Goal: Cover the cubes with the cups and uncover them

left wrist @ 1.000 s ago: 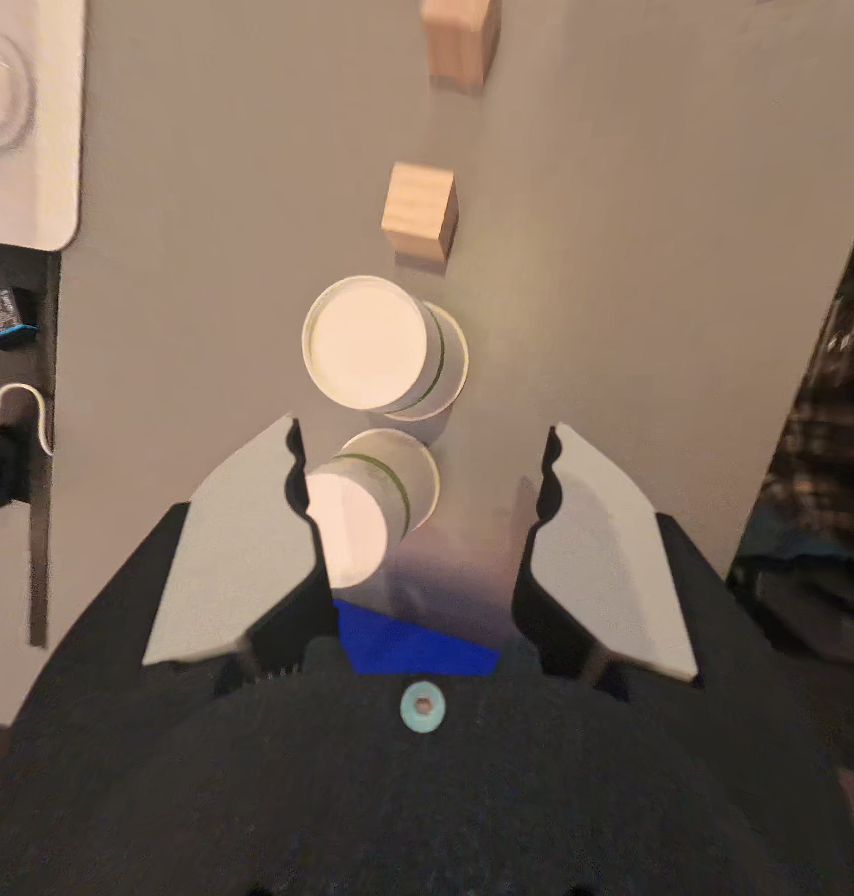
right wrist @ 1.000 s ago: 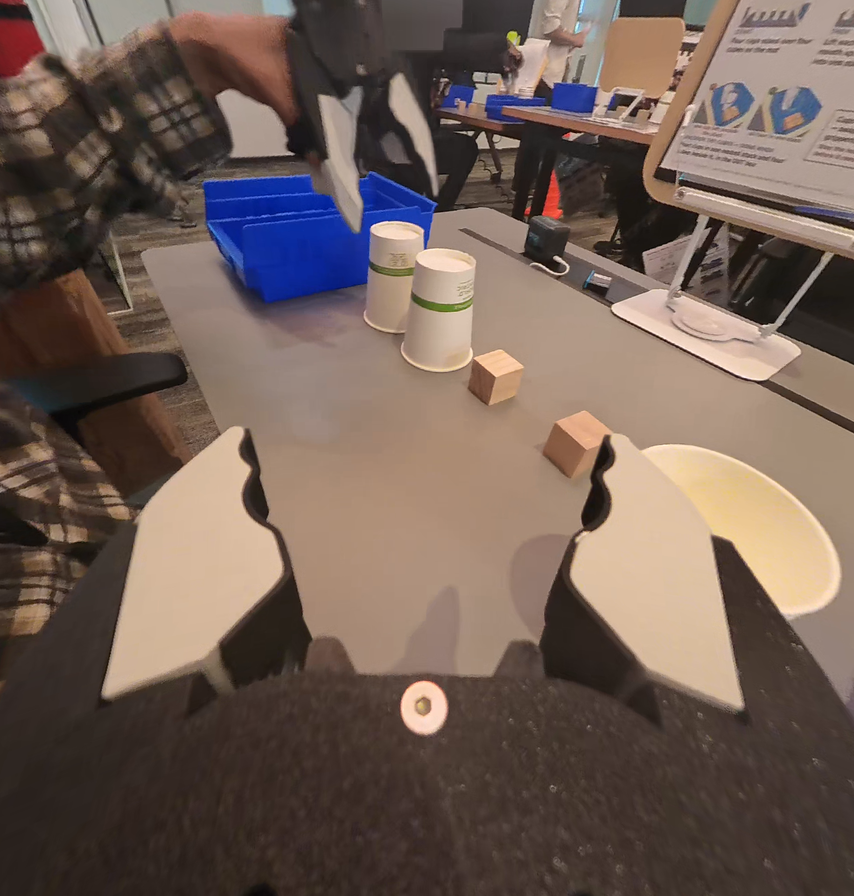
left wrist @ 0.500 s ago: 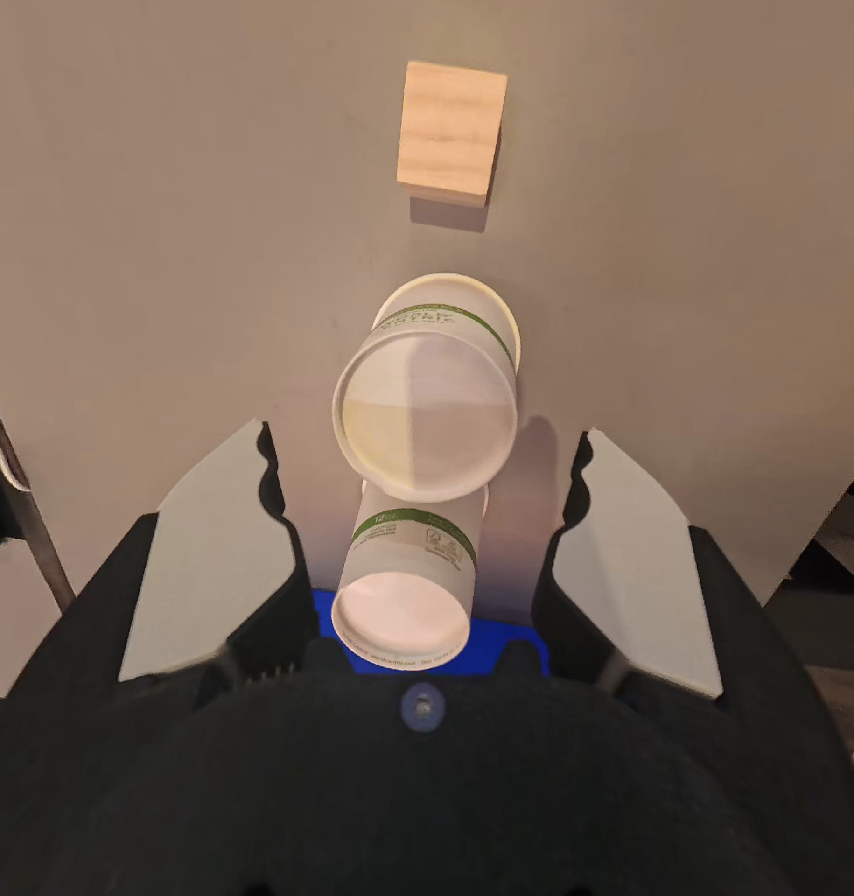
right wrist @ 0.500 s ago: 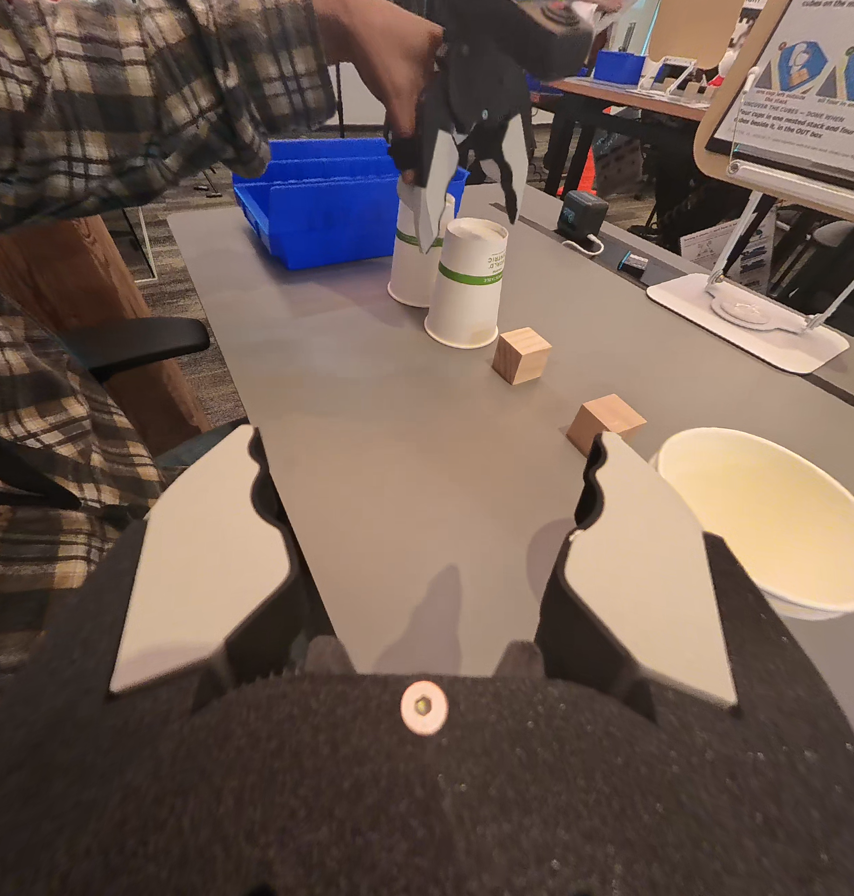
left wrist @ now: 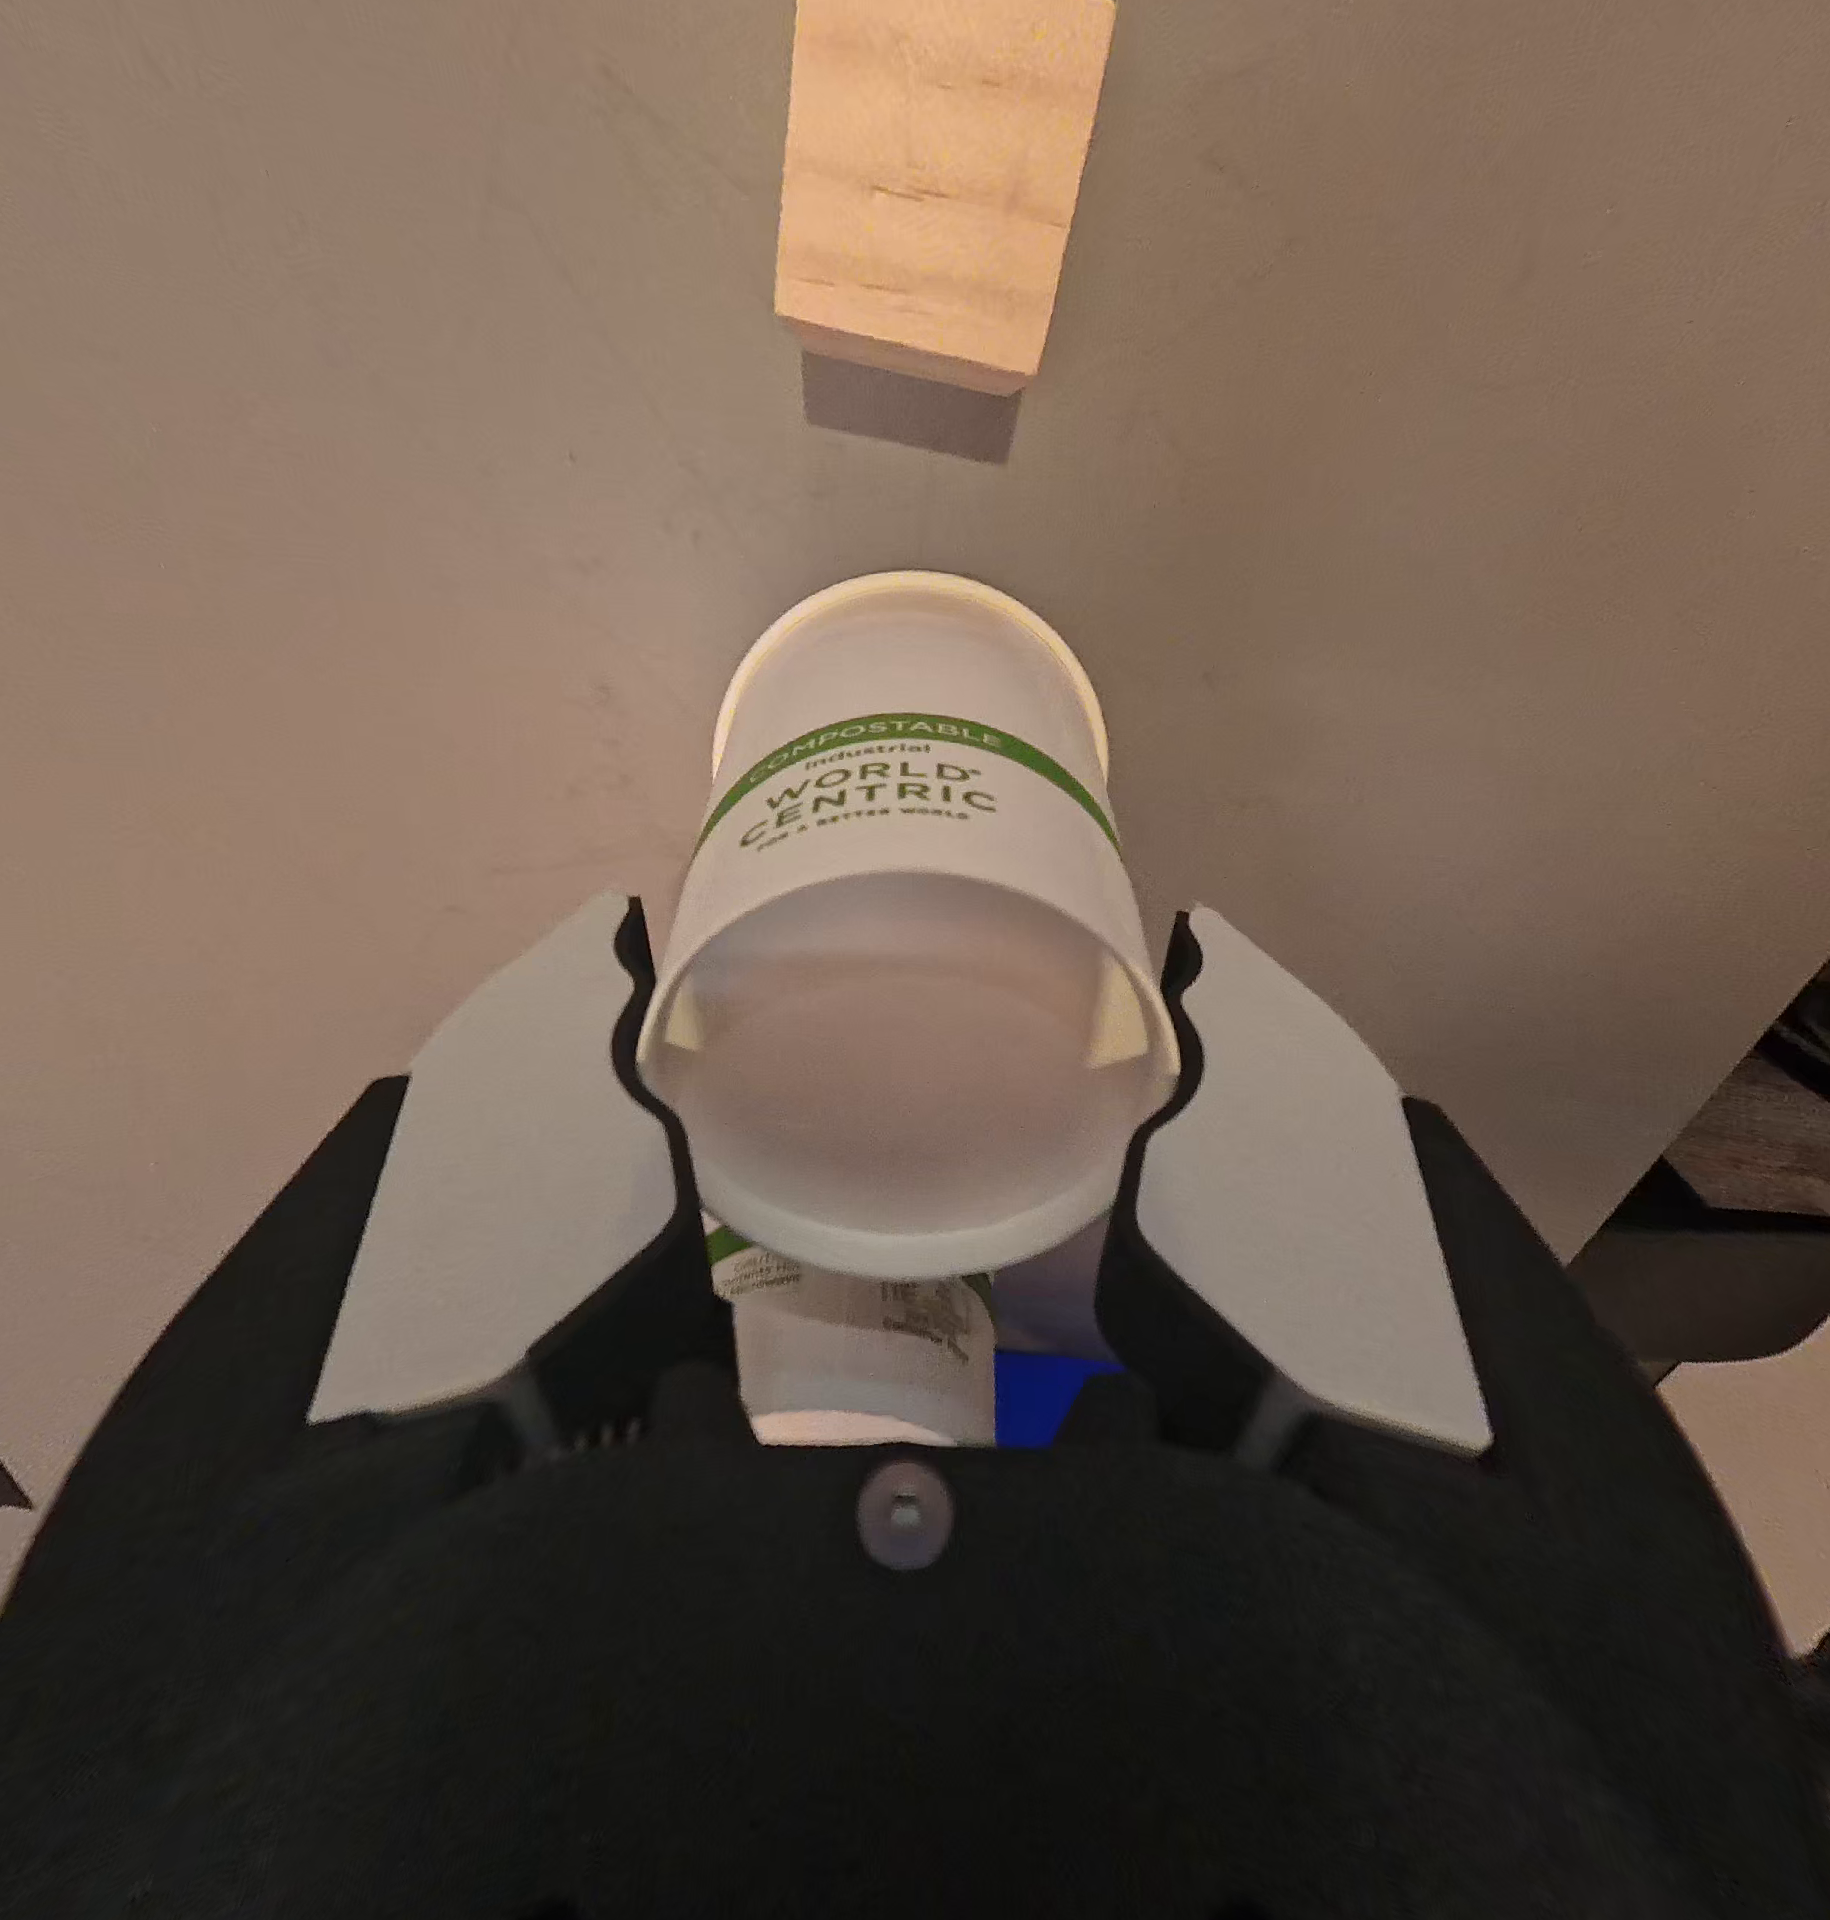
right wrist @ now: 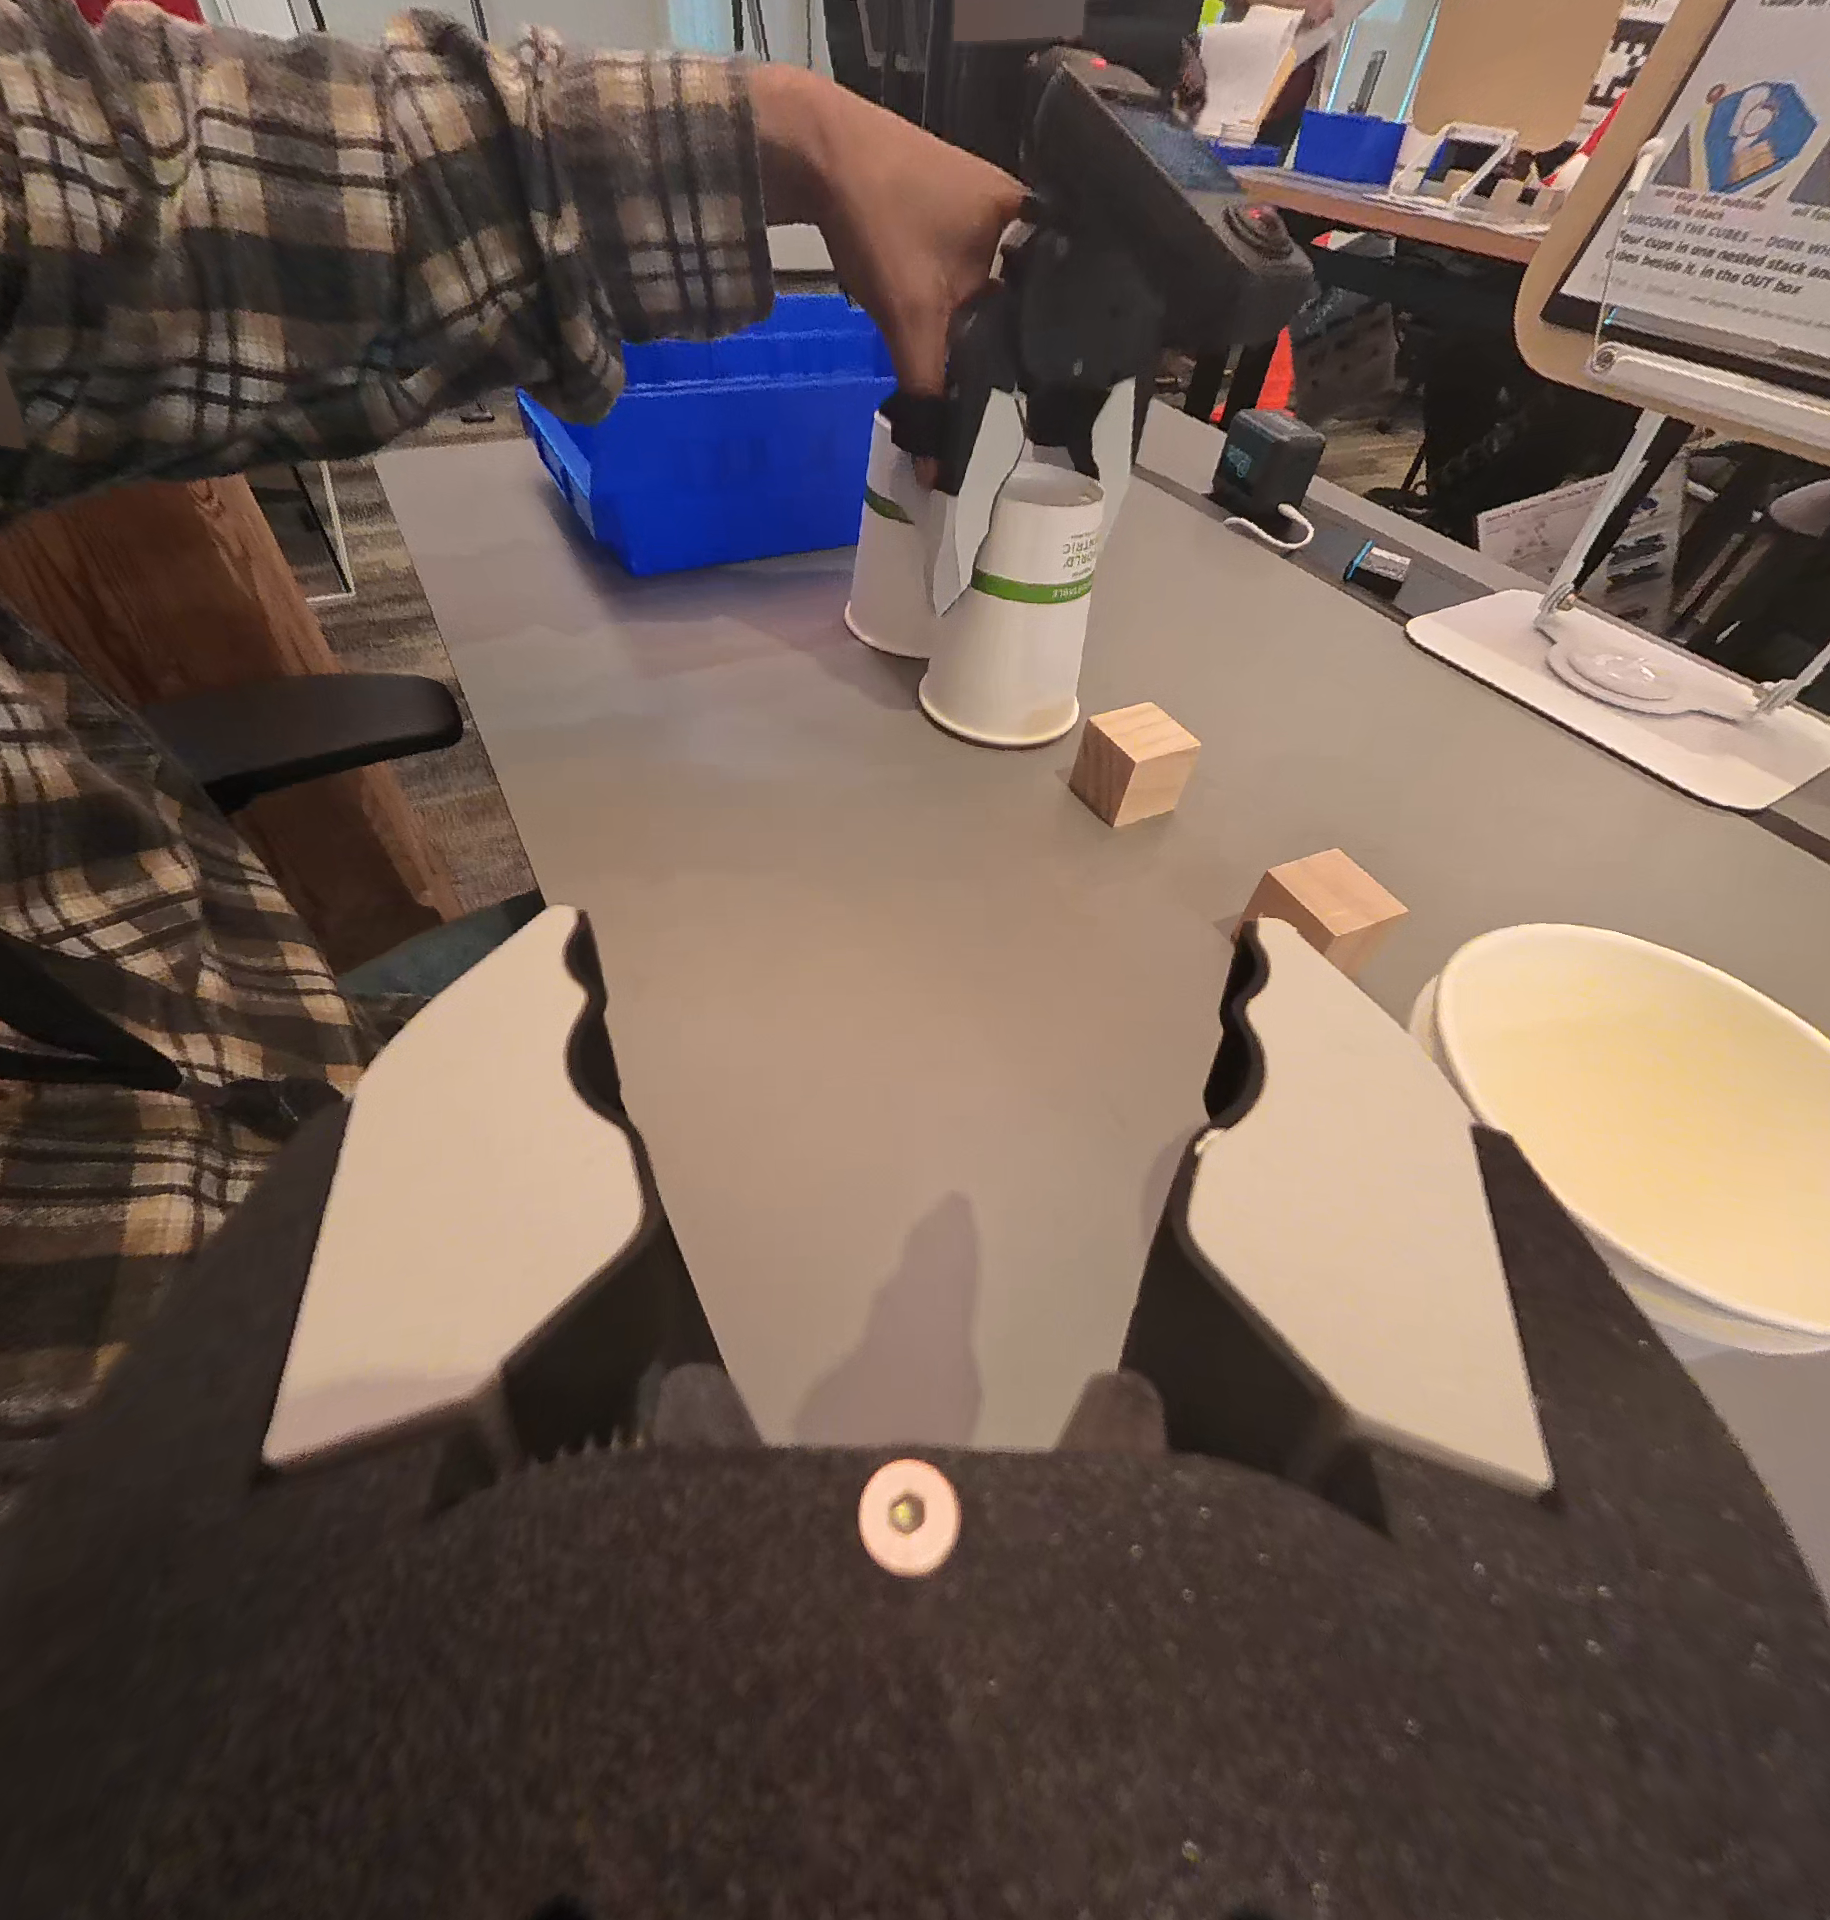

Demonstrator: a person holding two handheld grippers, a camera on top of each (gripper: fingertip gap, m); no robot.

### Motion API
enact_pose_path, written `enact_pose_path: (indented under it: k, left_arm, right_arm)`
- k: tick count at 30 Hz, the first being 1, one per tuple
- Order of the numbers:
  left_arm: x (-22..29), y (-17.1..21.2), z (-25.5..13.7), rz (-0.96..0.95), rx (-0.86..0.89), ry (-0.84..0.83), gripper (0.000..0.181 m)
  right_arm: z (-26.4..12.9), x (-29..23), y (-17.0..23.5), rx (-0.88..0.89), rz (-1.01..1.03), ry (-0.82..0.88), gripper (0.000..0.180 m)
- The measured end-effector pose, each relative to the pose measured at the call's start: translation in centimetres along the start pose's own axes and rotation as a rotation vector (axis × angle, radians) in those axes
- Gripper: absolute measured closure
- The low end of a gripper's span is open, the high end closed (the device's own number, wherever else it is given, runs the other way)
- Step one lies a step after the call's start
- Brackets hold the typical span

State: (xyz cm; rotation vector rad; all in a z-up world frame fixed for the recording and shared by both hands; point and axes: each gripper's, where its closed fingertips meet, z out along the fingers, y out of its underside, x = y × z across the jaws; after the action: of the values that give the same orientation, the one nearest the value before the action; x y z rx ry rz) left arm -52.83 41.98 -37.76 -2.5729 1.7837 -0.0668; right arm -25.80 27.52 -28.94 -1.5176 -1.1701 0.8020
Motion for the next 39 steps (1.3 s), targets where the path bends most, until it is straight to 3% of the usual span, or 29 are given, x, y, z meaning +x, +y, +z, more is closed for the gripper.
enact_pose_path:
  k: [10, 16, 20, 24, 32, 39]
  left_arm:
    - [0.0, -0.2, -4.3, -0.072, 0.185, -0.002, 0.088]
    - [-0.2, -0.4, -7.5, -0.125, 0.385, -0.011, 0.089]
    - [-0.1, -0.6, -10.3, -0.17, 0.586, -0.005, 0.089]
    - [0.8, -1.7, -14.2, -0.214, 0.899, 0.029, 0.089]
    - [5.6, -4.8, -20.7, -0.364, 1.592, 0.383, 0.089]
    - [9.6, -7.6, -19.9, -0.358, 1.729, 0.615, 0.089]
  right_arm:
    - [0.2, -0.1, -0.1, 0.032, 0.023, -0.004, 0.068]
    - [0.4, 0.2, -0.8, 0.076, 0.065, 0.006, 0.068]
    - [1.0, 0.6, -2.0, 0.123, 0.117, 0.005, 0.069]
    - [2.5, 1.1, -4.5, 0.174, 0.126, -0.024, 0.072]
    - [7.6, 1.9, -10.9, 0.223, -0.03, -0.155, 0.095]
    - [11.5, 1.8, -12.6, 0.157, -0.155, -0.237, 0.112]
